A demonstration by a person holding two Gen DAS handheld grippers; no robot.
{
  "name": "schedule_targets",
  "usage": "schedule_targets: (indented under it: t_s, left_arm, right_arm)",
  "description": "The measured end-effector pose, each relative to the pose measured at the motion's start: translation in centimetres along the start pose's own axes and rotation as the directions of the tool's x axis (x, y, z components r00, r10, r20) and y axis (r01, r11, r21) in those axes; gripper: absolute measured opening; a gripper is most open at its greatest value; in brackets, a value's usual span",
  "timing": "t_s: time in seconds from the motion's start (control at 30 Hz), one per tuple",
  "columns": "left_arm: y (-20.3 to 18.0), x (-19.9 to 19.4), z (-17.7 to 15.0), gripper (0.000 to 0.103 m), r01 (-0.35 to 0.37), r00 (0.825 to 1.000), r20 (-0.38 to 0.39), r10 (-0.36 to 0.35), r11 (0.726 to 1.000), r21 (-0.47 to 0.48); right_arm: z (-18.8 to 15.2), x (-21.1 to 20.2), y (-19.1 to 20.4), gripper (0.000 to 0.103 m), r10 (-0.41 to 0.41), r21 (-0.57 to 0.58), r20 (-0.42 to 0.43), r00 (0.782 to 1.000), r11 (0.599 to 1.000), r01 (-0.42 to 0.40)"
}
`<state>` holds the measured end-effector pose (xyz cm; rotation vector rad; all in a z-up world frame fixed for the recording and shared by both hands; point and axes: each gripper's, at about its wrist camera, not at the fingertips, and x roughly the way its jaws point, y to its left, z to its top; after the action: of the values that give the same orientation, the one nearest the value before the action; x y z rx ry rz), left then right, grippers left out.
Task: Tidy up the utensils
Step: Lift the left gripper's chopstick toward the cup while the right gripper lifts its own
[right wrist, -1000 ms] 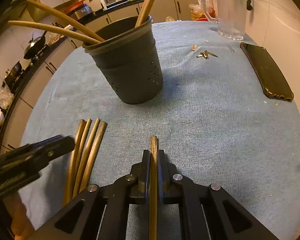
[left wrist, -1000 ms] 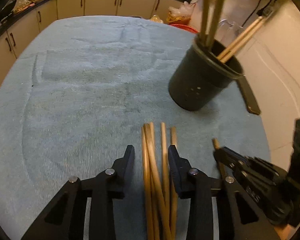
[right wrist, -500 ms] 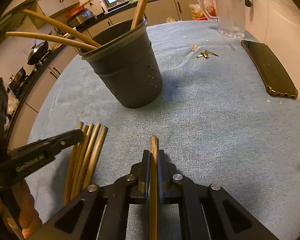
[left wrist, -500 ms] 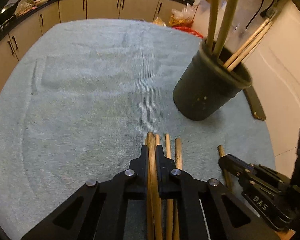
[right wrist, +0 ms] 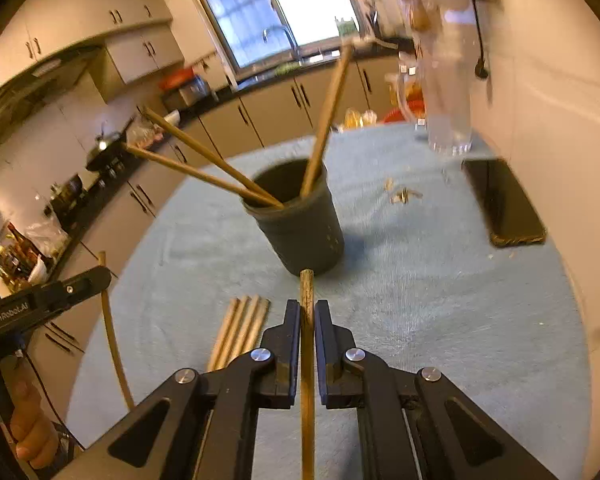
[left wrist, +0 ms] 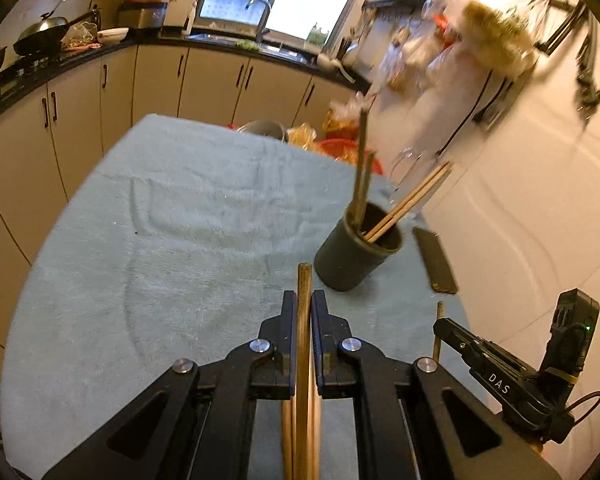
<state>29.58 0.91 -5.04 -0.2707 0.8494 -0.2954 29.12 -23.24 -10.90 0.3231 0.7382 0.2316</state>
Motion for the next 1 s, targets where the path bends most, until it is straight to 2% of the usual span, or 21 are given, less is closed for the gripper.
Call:
schedule_targets:
  t_s: [0.27,0.4,0.6,1.0]
  left_arm:
    - [-0.1,-4.1,-1.7,0.007,-0.032,0.996,0.083,0.031,0.999,0.013]
    - [-0.7,-5.7,-2.7,0.007,-0.052,0.993,0.109,0.049,0.998,0.031]
    - [-1.1,-8.4,-3.8,0.007,-0.047,0.984,0.170,0.044,0.999,0.015]
    - [-1.0,-10.8,-3.6,0.007,-0.049,0.977,0.209,0.047,0.999,0.002]
  right_arm:
    - [-1.2,-5.8,2.4,0.008,-0.007,-0.033,0.098,0.995,0.999,0.010]
    - [-2.0,-7.7,3.1,0.008,-0.008,-0.044,0.118,0.993,0.999,0.013]
    - [-2.8,-9.5,3.4,0.008,-0.015,-0.052,0.148,0.989,0.998,0.023]
    - [-3.2,-11.9,3.1,0.008,-0.009,-0.033,0.198,0.980,0.999,0.016]
